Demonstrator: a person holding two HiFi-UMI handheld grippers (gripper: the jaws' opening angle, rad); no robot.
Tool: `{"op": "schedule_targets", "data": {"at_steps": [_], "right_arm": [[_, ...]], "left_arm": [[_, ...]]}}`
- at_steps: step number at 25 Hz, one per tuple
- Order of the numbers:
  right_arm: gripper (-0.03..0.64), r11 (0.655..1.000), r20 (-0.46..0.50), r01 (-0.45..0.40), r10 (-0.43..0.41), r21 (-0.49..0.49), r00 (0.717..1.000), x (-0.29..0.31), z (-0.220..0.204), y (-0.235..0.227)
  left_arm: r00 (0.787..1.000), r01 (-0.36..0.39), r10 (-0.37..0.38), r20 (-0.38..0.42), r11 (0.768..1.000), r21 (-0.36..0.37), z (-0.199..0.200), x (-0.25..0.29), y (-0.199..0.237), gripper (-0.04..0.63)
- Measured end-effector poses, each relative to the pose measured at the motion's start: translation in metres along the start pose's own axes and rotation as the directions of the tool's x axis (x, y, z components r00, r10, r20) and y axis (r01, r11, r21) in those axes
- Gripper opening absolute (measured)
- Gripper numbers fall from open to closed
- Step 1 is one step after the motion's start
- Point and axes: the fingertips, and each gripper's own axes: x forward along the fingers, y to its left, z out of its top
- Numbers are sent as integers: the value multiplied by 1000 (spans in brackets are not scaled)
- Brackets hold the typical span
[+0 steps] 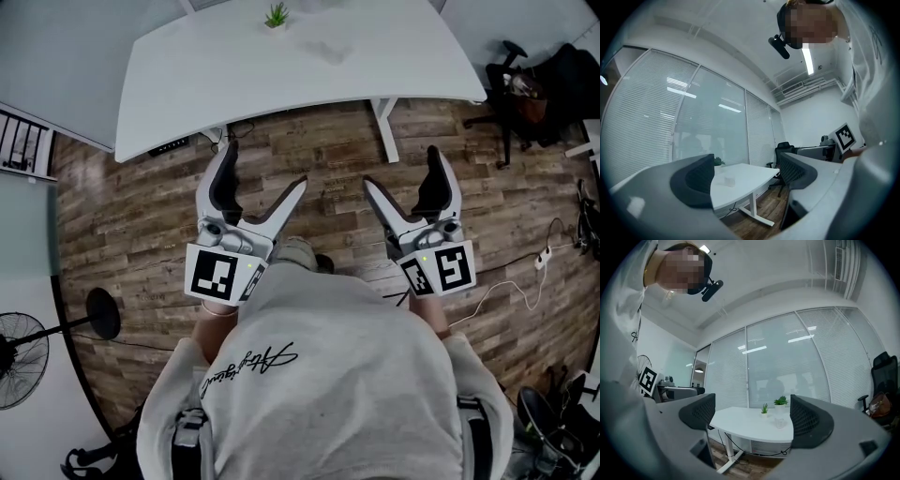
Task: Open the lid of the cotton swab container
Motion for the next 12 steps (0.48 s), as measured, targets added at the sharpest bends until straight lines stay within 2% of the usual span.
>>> {"op": "schedule_targets", "data": {"at_steps": [5, 12], "right_arm": [[480, 1000, -20, -11, 11, 11, 1000, 4, -9, 0], [479, 1000, -19, 20, -20, 13, 1000, 24, -14, -22]], "left_arm": [[998, 12, -13, -59, 1000, -14, -21, 3, 2, 417], [998, 38, -38, -50, 999, -8, -28, 33, 16, 417]]}}
